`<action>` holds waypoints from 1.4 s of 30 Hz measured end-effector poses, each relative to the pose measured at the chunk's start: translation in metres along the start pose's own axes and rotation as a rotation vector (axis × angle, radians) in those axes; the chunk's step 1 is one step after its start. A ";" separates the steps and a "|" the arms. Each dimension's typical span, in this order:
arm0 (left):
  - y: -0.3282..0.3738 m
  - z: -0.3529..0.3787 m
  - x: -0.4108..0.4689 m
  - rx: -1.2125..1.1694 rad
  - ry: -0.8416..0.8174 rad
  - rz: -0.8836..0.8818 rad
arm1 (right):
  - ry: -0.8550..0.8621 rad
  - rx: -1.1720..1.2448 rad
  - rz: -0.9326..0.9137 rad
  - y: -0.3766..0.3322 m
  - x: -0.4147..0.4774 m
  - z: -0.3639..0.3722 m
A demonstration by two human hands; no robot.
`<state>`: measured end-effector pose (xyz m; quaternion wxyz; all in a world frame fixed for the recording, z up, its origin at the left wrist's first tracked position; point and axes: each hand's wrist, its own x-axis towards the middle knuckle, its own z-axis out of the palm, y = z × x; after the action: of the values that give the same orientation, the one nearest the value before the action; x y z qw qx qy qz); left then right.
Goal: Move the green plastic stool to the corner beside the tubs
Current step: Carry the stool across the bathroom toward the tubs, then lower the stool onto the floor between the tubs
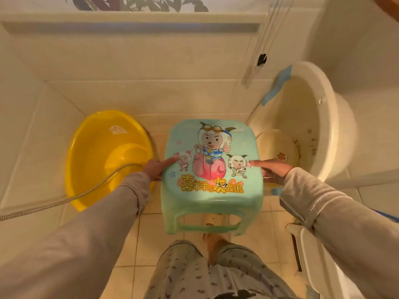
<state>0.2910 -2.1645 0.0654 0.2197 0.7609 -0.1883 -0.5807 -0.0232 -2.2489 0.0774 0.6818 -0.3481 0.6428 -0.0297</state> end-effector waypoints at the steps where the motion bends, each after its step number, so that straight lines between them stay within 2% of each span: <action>1: 0.008 0.005 0.005 -0.010 0.014 -0.001 | -0.001 0.004 0.008 -0.009 0.007 -0.008; 15: 0.069 0.024 0.061 0.084 0.020 -0.010 | -0.092 -0.018 -0.012 -0.063 0.069 -0.059; 19: 0.083 0.016 0.081 0.096 -0.012 -0.015 | -0.056 -0.020 -0.009 -0.076 0.081 -0.055; 23: 0.104 0.004 0.101 0.088 -0.047 -0.029 | -0.089 -0.004 0.009 -0.092 0.092 -0.050; 29: 0.136 -0.008 0.131 0.093 -0.082 -0.030 | -0.016 0.049 0.003 -0.110 0.110 -0.046; 42: 0.122 0.012 0.178 0.133 -0.142 -0.128 | -0.012 0.102 0.117 -0.091 0.159 -0.053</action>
<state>0.3205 -2.3644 -0.0125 0.1172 0.7412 -0.1928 -0.6322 -0.0064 -2.4185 -0.0084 0.7031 -0.2750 0.6555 -0.0202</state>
